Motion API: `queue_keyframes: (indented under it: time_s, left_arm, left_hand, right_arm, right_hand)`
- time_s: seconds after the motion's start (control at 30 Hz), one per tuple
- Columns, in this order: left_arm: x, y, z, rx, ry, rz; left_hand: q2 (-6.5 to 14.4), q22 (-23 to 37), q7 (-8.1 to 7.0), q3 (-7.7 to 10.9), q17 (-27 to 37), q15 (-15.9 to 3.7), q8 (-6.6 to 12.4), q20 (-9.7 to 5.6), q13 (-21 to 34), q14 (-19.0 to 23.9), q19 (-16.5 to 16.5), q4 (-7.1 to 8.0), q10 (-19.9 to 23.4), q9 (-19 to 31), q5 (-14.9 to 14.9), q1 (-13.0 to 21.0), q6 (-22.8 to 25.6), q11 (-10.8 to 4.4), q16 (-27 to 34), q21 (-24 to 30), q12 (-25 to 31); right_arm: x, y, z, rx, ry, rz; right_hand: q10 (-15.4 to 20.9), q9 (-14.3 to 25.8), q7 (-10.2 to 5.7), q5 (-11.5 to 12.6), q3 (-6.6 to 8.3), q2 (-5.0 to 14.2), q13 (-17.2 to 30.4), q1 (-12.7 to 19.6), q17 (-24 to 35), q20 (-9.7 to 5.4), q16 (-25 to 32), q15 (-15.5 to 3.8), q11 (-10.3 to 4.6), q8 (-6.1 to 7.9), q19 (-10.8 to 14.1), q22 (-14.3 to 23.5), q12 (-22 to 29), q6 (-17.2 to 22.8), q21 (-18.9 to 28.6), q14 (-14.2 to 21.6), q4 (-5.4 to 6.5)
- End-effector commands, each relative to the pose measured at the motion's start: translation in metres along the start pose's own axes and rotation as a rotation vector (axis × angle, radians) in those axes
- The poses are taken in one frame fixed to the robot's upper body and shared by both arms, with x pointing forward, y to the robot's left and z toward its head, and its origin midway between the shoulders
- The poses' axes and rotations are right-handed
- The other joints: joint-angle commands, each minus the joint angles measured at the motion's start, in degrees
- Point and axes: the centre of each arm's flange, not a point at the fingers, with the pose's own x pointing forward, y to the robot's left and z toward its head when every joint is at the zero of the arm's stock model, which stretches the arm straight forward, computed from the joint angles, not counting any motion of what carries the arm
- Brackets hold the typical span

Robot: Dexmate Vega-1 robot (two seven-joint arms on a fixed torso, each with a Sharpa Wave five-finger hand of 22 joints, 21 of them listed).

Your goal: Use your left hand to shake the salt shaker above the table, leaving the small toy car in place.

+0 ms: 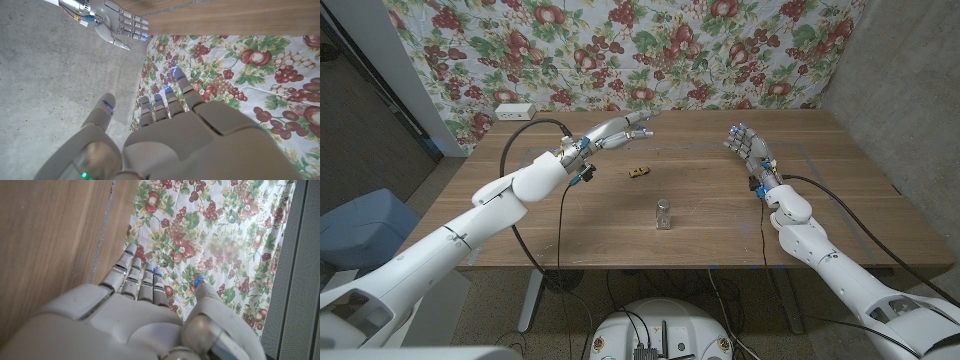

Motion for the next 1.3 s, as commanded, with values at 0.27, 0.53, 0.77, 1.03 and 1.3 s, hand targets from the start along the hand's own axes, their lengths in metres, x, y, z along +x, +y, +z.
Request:
queue_keyframes:
  time_s: [0.27, 0.53, 0.77, 1.03, 1.3]
  left_arm:
    - [0.004, -0.008, 0.016, 0.039, -0.037, -0.098]
    - [0.002, -0.014, 0.022, 0.046, -0.043, -0.132]
    - [-0.002, -0.017, 0.027, 0.051, -0.033, -0.144]
    - [-0.007, -0.022, 0.028, 0.053, -0.013, -0.153]
    - [-0.012, -0.026, 0.031, 0.066, 0.0, -0.167]
  left_hand:
    - [0.07, 0.14, 0.16, 0.09, 0.31, -0.25, -0.1, -0.11, 0.16, 0.23, 0.61, -0.3, 0.69, 0.22, -0.14, -0.81, 0.49, -0.11, -0.12, -0.14, -0.02]
    - [0.04, 0.14, 0.19, 0.08, 0.31, -0.24, -0.12, -0.13, 0.17, 0.33, 0.67, -0.37, 0.79, 0.23, -0.14, -0.89, 0.53, -0.22, -0.12, -0.21, -0.05]
    - [0.02, 0.15, 0.16, 0.07, 0.32, -0.27, -0.14, -0.11, 0.17, 0.37, 0.71, -0.43, 0.83, 0.24, -0.14, -0.96, 0.54, -0.2, -0.14, -0.27, -0.09]
    - [-0.03, 0.15, 0.29, 0.09, 0.27, -0.24, -0.16, -0.12, 0.18, 0.32, 0.74, -0.62, 0.83, 0.24, -0.14, -0.89, 0.55, -0.31, -0.21, -0.35, -0.15]
    - [-0.12, 0.14, 0.24, 0.09, 0.22, -0.33, -0.18, -0.13, 0.19, 0.35, 0.76, -0.92, 0.84, 0.25, -0.15, -0.72, 0.56, -0.29, -0.24, -0.43, -0.21]
  right_arm:
    - [-0.014, 0.001, 0.0, 0.005, -0.021, -0.005]
    - [-0.022, 0.001, -0.001, 0.008, -0.027, -0.012]
    - [-0.026, 0.002, -0.002, 0.009, -0.027, -0.005]
    - [-0.027, 0.004, -0.003, 0.011, -0.032, 0.007]
    - [-0.03, 0.006, -0.004, 0.013, -0.035, 0.012]
  right_hand:
    - [0.56, 0.27, -0.17, 0.3, 0.28, 0.17, -0.04, 0.33, 0.17, -0.05, 0.33, -0.09, 0.3, 0.06, 0.41, 0.2, 0.26, 0.59, -0.45, 0.04, -0.39]
    - [0.62, 0.27, -0.2, 0.34, 0.28, 0.19, -0.04, 0.28, 0.14, -0.03, 0.38, -0.02, 0.28, 0.04, 0.5, 0.2, 0.25, 0.6, -0.59, 0.1, -0.47]
    - [0.68, 0.27, -0.23, 0.38, 0.29, 0.22, -0.04, 0.22, 0.12, -0.07, 0.4, -0.11, 0.26, 0.05, 0.56, 0.21, 0.25, 0.65, -0.72, 0.08, -0.53]
    - [0.74, 0.28, -0.22, 0.4, 0.29, 0.24, -0.04, 0.18, 0.1, -0.02, 0.42, -0.12, 0.24, 0.05, 0.63, 0.21, 0.25, 0.68, -0.82, 0.08, -0.58]
    - [0.86, 0.28, -0.21, 0.43, 0.3, 0.24, -0.04, 0.14, 0.07, 0.02, 0.46, -0.11, 0.3, 0.06, 0.69, 0.22, 0.27, 0.75, -0.95, 0.12, -0.65]
